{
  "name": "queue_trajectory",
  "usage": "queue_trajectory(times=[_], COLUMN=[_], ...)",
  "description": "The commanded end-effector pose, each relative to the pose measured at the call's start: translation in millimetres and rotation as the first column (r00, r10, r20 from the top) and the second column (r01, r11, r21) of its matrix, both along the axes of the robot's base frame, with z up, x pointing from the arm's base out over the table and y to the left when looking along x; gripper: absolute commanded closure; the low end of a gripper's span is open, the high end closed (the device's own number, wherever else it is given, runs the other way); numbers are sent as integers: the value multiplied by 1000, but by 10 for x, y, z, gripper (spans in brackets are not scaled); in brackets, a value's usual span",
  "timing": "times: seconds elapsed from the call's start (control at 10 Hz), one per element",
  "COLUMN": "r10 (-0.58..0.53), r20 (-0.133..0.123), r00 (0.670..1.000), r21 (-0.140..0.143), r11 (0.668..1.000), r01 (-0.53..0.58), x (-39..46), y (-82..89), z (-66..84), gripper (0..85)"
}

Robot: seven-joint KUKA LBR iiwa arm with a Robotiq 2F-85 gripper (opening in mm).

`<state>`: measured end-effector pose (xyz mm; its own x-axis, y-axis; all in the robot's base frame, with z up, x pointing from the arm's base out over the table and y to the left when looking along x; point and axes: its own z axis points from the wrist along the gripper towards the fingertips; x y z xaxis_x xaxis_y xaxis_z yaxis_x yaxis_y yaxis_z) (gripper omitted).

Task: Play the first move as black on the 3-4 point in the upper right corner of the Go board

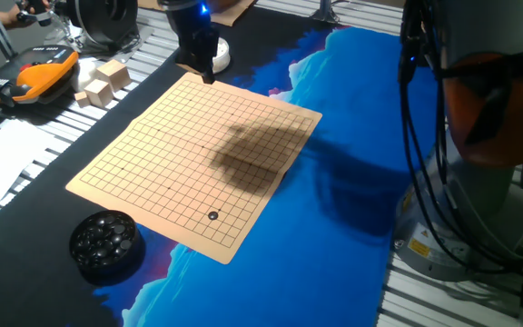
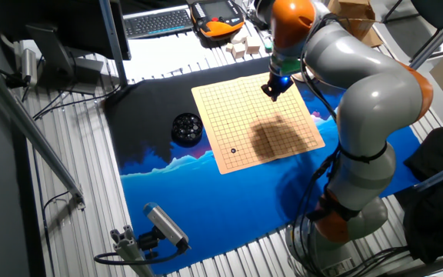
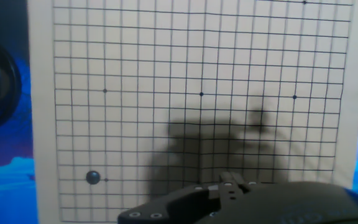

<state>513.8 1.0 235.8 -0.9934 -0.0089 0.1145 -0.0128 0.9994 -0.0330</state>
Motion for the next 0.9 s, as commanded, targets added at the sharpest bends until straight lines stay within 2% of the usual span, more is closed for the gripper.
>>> queue_trajectory(times=[0.0, 0.1, 0.2, 0.3, 0.4, 0.5, 0.8], r10=[-4, -10, -38, -76, -108, -131, -206], r20=[2, 5, 6, -8, -14, -15, -13], r00=[1000, 1000, 999, 997, 994, 991, 979], r21=[4, 10, 33, 38, 24, 27, -31], r11=[1000, 1000, 999, 996, 994, 991, 978], r01=[4, 10, 38, 76, 108, 131, 205], x=[0, 0, 0, 0, 0, 0, -27], y=[-2, -2, -2, -2, -2, -2, 379], z=[1, 1, 1, 1, 1, 1, 152], gripper=[850, 850, 850, 850, 850, 850, 850])
